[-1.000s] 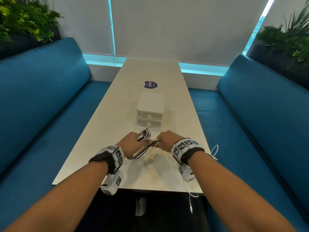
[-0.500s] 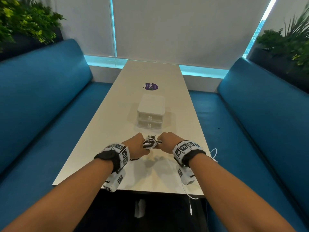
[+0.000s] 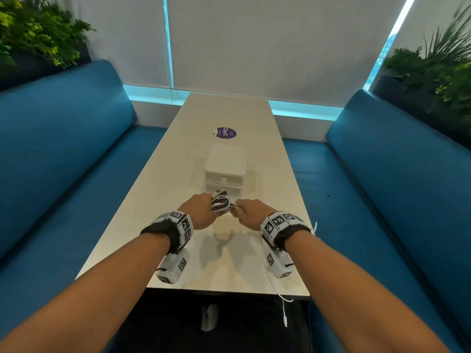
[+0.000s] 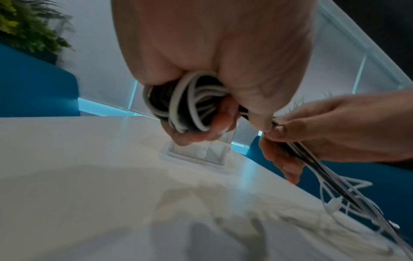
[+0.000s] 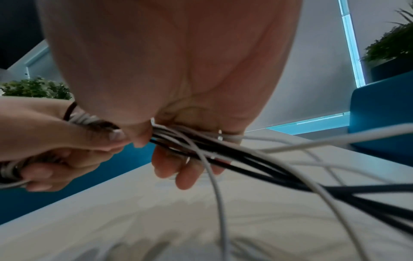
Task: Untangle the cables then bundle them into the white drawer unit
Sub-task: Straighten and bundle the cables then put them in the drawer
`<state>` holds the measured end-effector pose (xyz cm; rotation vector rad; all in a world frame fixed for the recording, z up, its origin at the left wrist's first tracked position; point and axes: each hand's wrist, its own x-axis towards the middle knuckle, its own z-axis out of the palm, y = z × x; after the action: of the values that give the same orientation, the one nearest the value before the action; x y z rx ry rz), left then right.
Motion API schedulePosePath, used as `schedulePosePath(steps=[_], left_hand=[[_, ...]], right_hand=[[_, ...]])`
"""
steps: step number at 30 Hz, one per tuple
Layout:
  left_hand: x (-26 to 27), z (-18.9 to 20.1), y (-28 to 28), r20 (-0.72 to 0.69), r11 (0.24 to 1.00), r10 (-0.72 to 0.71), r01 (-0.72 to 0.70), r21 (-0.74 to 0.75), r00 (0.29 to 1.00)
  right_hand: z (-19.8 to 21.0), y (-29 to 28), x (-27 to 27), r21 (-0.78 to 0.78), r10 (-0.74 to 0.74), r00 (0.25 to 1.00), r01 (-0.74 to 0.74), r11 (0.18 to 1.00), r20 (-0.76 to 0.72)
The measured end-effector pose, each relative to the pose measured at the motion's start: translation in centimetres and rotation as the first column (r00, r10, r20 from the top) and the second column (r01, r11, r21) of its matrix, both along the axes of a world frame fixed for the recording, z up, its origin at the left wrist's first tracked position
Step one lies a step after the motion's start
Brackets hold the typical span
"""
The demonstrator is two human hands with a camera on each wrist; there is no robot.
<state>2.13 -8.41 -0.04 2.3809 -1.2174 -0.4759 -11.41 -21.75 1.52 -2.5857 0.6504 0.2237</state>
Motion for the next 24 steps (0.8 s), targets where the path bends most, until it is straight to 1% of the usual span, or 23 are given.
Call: schedulePosePath(steps=[5,8,11,12,13,15,16,17,18,21,24], left_hand=[[0.3,-0.5,0.0,-0.078,0.986,0.126,-0.134,-0.102,0.989],[0.8,-0.1,0.1,-0.167,0.947,0.235,-0.265,-0.183,0.957],[0.9,0.2,0.1,-0.247,0.907,0.293,-0.350,-0.235,0.924],[0.8,0.1,0.1,-0.314,0.892,0.303,-0.384,-0.239,0.900],[0.6,-0.2,0.0,-0.415,0.876,0.301,-0.420,-0.236,0.859],[0.3,-0.5,0.1,-0.613,0.860,0.262,-0.468,-0.202,0.745],[0.1,-0.5,0.3,-0.664,0.866,0.241,-0.466,-0.182,0.708],[0.0,-0.7,0.4,-0.683,0.876,0.229,-0.452,-0.165,0.694],[-0.1,-0.8,0.6,-0.681,0.887,0.226,-0.437,-0.152,0.696],[-0.8,-1.0,0.8,-0.636,0.903,0.242,-0.410,-0.130,0.733],[-1.9,-0.9,0.3,-0.639,0.874,0.238,-0.449,-0.188,0.731]], right_hand=[[-0.4,0.2,-0.2,-0.003,-0.043,0.998,0.044,0.999,0.039],[-1.3,0.4,-0.5,-0.043,-0.057,0.997,0.059,0.997,0.051],[-1.9,0.9,-0.6,-0.088,-0.053,0.995,0.061,0.994,0.081],[-2.0,1.2,-0.6,-0.093,-0.054,0.994,0.063,0.994,0.092],[-2.1,1.4,-0.6,-0.086,-0.054,0.993,0.063,0.994,0.104],[-2.3,1.7,-0.7,-0.061,-0.051,0.992,0.059,0.996,0.117],[-2.4,1.8,-0.8,-0.046,-0.055,0.991,0.061,0.997,0.121],[-2.4,1.9,-0.9,-0.028,-0.060,0.990,0.065,0.998,0.129],[-2.3,2.1,-0.9,-0.014,-0.067,0.989,0.070,0.997,0.133],[-2.3,2.6,-1.1,-0.017,-0.060,0.990,0.062,0.998,0.128],[-2.0,3.2,-0.5,-0.041,-0.040,0.991,0.046,0.998,0.130]])
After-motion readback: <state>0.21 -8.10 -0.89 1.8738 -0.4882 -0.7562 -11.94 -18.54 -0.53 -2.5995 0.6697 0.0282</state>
